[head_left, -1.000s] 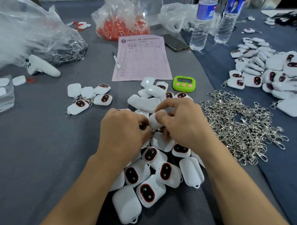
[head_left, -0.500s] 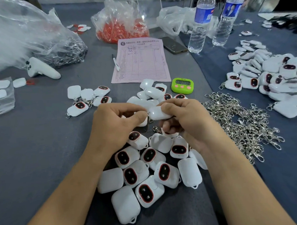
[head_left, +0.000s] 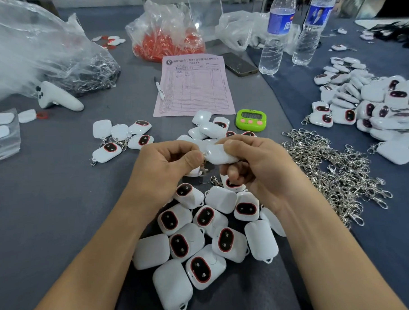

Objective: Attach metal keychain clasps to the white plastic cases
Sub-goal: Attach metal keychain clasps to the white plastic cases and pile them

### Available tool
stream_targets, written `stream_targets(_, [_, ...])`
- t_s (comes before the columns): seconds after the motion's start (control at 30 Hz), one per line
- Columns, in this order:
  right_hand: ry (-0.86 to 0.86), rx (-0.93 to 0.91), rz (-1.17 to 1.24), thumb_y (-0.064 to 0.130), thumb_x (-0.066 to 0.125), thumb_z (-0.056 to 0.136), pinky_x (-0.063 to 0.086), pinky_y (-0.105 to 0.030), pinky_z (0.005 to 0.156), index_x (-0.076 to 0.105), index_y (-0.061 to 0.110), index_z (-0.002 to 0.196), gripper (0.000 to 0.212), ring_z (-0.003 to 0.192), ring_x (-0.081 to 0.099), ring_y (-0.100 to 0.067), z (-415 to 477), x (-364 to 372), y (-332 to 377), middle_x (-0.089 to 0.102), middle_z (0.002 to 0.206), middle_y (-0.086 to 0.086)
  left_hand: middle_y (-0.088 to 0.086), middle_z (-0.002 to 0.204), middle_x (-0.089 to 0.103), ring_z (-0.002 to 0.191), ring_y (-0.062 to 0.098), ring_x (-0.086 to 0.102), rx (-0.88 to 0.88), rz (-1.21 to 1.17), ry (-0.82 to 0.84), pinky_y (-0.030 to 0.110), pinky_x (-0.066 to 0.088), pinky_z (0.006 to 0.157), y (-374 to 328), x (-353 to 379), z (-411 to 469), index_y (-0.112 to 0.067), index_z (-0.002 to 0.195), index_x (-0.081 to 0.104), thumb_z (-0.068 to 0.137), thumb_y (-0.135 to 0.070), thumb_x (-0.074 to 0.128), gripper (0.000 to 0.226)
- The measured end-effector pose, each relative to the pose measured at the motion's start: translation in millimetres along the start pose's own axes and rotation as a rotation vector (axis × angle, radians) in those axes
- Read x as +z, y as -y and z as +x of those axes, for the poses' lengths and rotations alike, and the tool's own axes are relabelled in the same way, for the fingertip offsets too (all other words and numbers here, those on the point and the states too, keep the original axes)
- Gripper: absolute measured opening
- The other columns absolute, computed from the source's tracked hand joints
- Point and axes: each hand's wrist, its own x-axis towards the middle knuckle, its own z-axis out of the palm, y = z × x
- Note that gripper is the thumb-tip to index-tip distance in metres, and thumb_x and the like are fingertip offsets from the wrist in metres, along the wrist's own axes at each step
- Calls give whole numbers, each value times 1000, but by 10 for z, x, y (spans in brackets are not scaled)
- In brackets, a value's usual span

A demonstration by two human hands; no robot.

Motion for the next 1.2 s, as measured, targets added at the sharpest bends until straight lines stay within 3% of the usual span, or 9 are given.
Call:
stream_targets(0.13, [-66,-110,-209,2,59,96,36,-22,40,69,4,90,12,37,50,-17,-2,28,-79,60,54,-14,-18,72,70,68,-1,60,232,444,20,9,42,65,28,-143,11,-43,75,74,81,-30,79,14])
stream_targets(0.23, [-102,-143,-254,3,60,96,35,-21,39,69,4,89,11,37,49,-19,15,88,-140,59,54,-15,-18,68,58,70,7,48,458,753,-27,21,36,68,17,-137,-11,-31,80,77,81,-31,73,3])
stream_targets(0.3, [-107,-114,-183,3,58,97,36,-20,40,69,3,92,12,37,49,-17,22,103,-135,60,53,-13,-17,66,58,68,8,48,485,710,-75,20,38,68,27,-135,-9,-30,80,75,80,-31,75,1])
stream_targets(0.5, [-58,-63,13,5,53,102,40,-20,42,68,7,90,20,40,50,-12,8,113,-65,60,56,-9,-12,61,67,57,3,54,66,158,-108,21,49,59,27,-22,0,-38,76,77,81,-35,79,6])
stream_targets(0.67, [-60,-97,37,5,52,102,39,-19,41,68,4,100,16,39,50,-11,7,89,-51,61,57,-10,-11,59,62,57,2,52,-20,23,-66,14,44,58,39,117,-25,-30,68,74,80,-53,67,27])
stream_targets(0.83, [-53,-129,16,6,55,100,38,-21,42,71,5,96,16,39,49,-13,-16,78,-55,62,57,-12,-11,63,68,59,0,55,159,130,-16,14,45,59,31,-15,35,-39,81,79,82,-33,75,8])
stream_targets(1.07, [-122,-159,-66,3,62,96,40,-20,41,72,1,96,11,38,52,-15,-25,131,-96,65,60,-13,-15,66,58,69,13,50,609,831,-30,29,42,69,53,-100,41,-19,81,79,82,-23,73,8])
stream_targets(1.13, [-121,-138,-45,4,58,99,40,-21,42,73,3,93,16,40,51,-14,-12,122,-92,62,58,-12,-11,66,65,66,13,54,567,779,-109,27,44,66,29,-41,2,-28,79,79,83,-23,74,8])
stream_targets(1.2, [-101,-118,13,6,54,101,40,-21,42,72,6,90,21,40,50,-13,0,100,-76,61,58,-12,-16,70,72,65,4,63,279,413,-132,14,48,59,-16,-11,-19,-48,83,77,83,-24,78,24])
